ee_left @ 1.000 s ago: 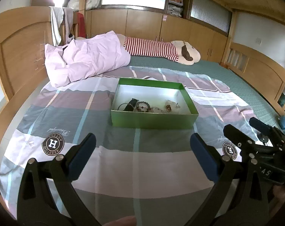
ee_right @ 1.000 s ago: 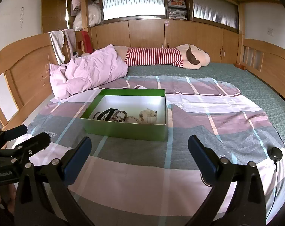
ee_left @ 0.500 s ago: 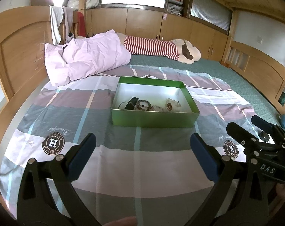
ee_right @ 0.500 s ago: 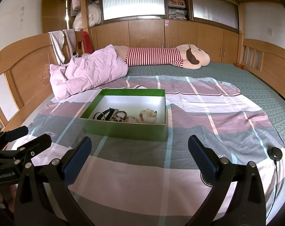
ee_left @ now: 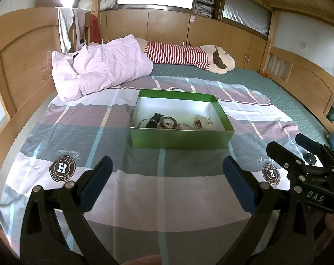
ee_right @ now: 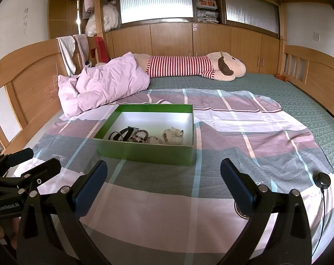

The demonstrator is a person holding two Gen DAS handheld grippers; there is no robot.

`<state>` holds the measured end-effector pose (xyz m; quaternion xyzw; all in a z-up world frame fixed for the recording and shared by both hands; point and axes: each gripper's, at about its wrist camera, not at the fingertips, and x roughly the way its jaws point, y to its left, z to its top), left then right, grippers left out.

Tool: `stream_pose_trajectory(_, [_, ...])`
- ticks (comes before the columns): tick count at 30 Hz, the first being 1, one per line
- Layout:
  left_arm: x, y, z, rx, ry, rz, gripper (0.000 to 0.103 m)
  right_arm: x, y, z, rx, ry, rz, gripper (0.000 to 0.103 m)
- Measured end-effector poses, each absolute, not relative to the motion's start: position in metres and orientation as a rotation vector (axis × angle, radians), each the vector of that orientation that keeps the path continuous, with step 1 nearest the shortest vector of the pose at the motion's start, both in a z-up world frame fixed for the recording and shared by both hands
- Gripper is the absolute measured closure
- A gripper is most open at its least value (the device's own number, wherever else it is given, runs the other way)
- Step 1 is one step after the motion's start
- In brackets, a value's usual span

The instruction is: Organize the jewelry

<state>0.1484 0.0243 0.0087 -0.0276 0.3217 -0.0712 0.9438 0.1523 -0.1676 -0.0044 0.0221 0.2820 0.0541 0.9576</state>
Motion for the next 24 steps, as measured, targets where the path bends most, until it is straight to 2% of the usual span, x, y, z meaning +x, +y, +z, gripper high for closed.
stream_pose_trajectory(24, [0.1456, 0.0238, 0.0108, -0.042, 0.635, -0.133, 0.004, 0.1521, -0.1687, -0.0047, 0.044, 0.571, 0.112, 0.003])
